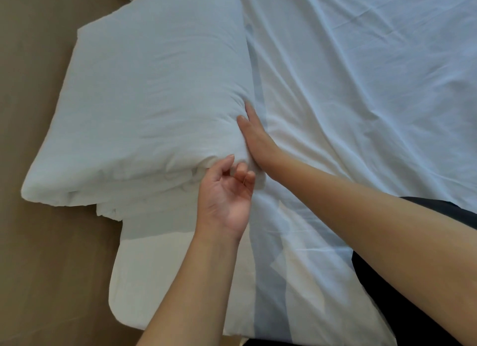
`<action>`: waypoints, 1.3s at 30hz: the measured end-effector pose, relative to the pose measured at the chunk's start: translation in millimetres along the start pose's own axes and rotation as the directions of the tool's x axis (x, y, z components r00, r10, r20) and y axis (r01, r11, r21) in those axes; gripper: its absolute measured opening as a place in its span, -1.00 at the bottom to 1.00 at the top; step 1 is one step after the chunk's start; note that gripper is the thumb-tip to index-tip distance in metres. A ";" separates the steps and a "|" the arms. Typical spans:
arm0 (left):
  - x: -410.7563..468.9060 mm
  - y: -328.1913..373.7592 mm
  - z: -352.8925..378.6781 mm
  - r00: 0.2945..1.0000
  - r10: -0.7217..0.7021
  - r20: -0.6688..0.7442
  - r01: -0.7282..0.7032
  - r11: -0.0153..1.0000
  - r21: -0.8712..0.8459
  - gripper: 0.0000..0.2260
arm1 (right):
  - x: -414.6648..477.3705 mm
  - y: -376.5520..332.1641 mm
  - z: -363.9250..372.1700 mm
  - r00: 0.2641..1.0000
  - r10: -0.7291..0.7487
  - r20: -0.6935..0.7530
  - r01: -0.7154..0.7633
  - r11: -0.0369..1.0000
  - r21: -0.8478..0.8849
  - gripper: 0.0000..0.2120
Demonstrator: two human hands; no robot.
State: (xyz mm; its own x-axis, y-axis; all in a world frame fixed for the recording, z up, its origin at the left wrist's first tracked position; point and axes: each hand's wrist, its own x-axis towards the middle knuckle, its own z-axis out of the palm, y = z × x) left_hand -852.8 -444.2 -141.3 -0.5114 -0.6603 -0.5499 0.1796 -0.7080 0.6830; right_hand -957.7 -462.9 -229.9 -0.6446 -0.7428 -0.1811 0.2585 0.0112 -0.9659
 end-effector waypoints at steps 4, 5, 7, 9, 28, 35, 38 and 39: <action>6.5 7.8 -3.3 0.998 0.044 -0.039 -0.045 0.998 -0.038 -0.70 | 2.1 -0.4 -1.8 1.000 0.006 0.020 -0.006 1.000 0.001 -0.46; 6.5 6.8 -3.0 0.996 0.065 -0.055 -0.067 0.997 -0.035 -0.69 | 3.2 0.5 -1.5 1.000 0.008 0.023 -0.008 1.000 -0.001 -0.46; 4.2 3.8 -2.7 0.988 0.120 -0.095 -0.121 0.993 -0.003 -0.75 | 5.3 1.3 -1.4 1.000 0.010 0.029 -0.010 1.000 -0.001 -0.46; -0.2 3.7 -3.5 0.982 0.156 -0.110 -0.153 0.987 0.038 -0.78 | 6.7 1.6 -1.7 0.999 0.008 0.034 -0.008 1.000 0.001 -0.46; -15.9 4.2 -11.8 0.873 0.467 0.137 -0.401 0.531 0.746 -0.69 | 0.8 6.8 8.5 0.999 -0.045 0.002 0.045 0.997 -0.063 -0.46; -17.1 1.4 -8.6 0.887 0.462 0.011 -0.352 0.660 0.664 -0.73 | -3.1 8.3 10.2 0.999 -0.049 -0.010 0.048 0.995 -0.085 -0.45; -7.2 -6.0 0.4 0.965 0.203 -0.168 -0.144 0.940 0.310 -0.87 | -5.7 10.0 9.8 0.998 -0.053 -0.016 0.052 0.993 -0.107 -0.47; -4.6 -5.1 2.1 0.981 0.126 -0.147 -0.092 0.971 0.221 -0.87 | -6.0 10.4 9.8 0.999 -0.051 -0.019 0.049 0.993 -0.106 -0.47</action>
State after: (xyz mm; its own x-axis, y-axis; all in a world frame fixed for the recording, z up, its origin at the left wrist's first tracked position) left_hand -853.2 -437.1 -141.2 -0.3551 -0.7740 -0.5243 0.0354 -0.5715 0.8198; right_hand -944.2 -464.9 -237.1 -0.6703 -0.7297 -0.1351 0.1490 0.0460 -0.9878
